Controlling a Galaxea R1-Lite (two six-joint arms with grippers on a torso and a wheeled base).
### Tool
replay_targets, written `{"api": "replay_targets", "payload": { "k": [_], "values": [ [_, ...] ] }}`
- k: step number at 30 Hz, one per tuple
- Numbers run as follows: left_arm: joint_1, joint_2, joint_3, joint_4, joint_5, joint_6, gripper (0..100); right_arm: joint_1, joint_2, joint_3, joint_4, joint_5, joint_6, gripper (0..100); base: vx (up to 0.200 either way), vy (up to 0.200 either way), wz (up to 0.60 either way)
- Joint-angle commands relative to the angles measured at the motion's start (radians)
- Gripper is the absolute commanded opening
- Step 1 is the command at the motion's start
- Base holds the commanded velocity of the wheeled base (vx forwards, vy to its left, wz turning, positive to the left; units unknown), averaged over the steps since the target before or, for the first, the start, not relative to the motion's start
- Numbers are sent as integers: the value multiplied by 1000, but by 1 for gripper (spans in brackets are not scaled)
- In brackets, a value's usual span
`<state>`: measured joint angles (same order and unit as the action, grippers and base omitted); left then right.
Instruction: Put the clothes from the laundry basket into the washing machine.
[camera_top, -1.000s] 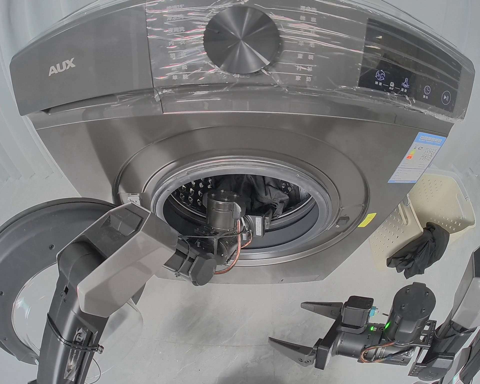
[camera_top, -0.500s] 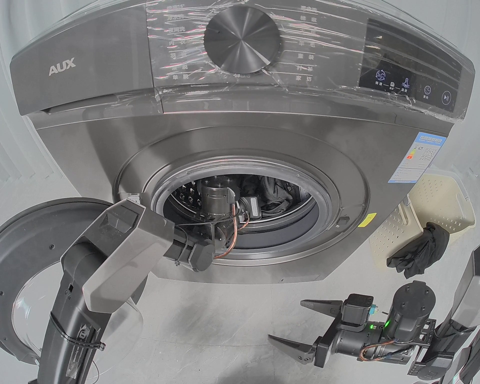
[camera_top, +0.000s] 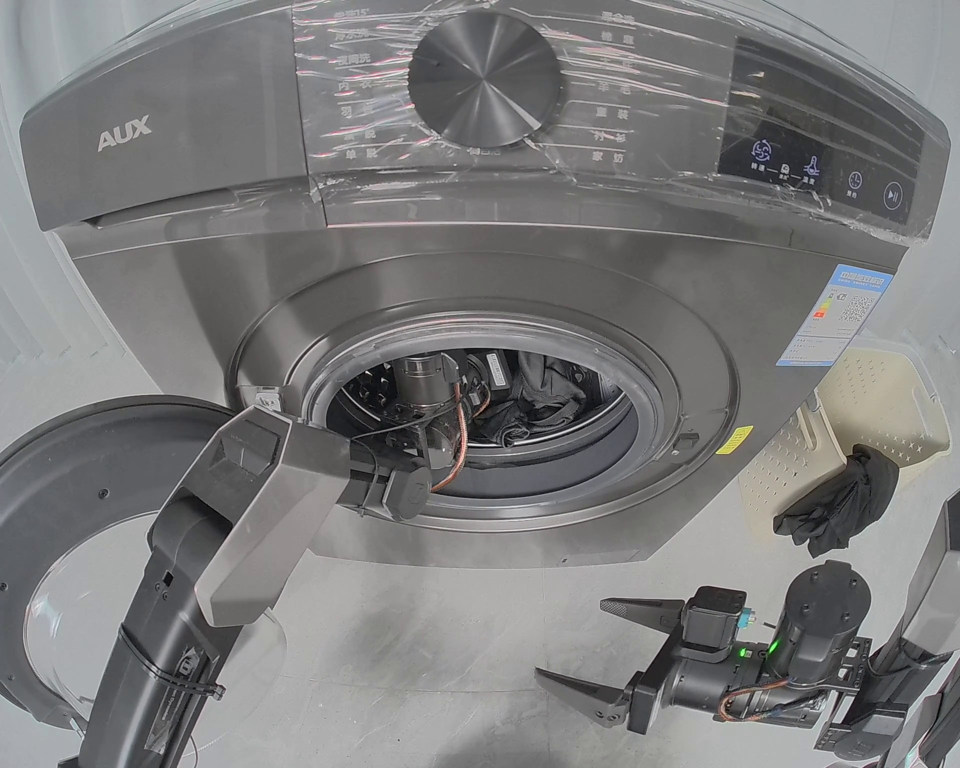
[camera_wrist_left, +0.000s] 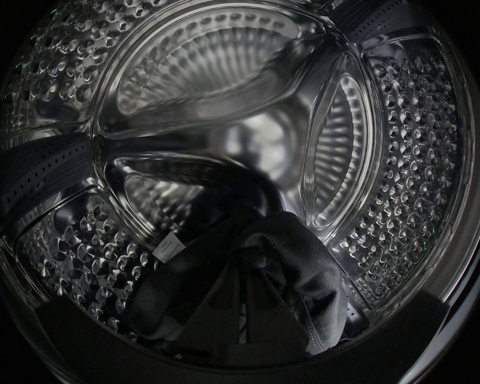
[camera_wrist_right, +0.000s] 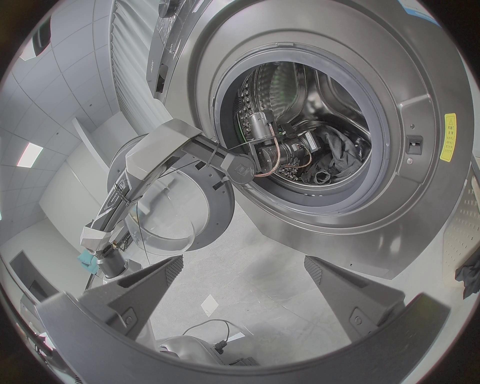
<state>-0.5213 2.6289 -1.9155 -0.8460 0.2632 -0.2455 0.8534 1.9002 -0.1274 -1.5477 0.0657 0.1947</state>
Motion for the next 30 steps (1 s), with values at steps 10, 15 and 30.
{"api": "replay_targets", "payload": {
  "k": [10, 15, 30],
  "values": [
    [-14, -15, 66, -4, -1, 5, 100, 1, 2, 0, 0, 0, 0, 100, 0, 0, 0],
    [-48, -125, 236, -8, -1, 8, 100, 1, 2, 0, 0, 0, 2, 100, 0, 0, 0],
    [-134, -334, 690, -154, -5, 143, 100, 15, 2, 11, 0, 0, 2, 100, 0, 0, 0]
  ]
}}
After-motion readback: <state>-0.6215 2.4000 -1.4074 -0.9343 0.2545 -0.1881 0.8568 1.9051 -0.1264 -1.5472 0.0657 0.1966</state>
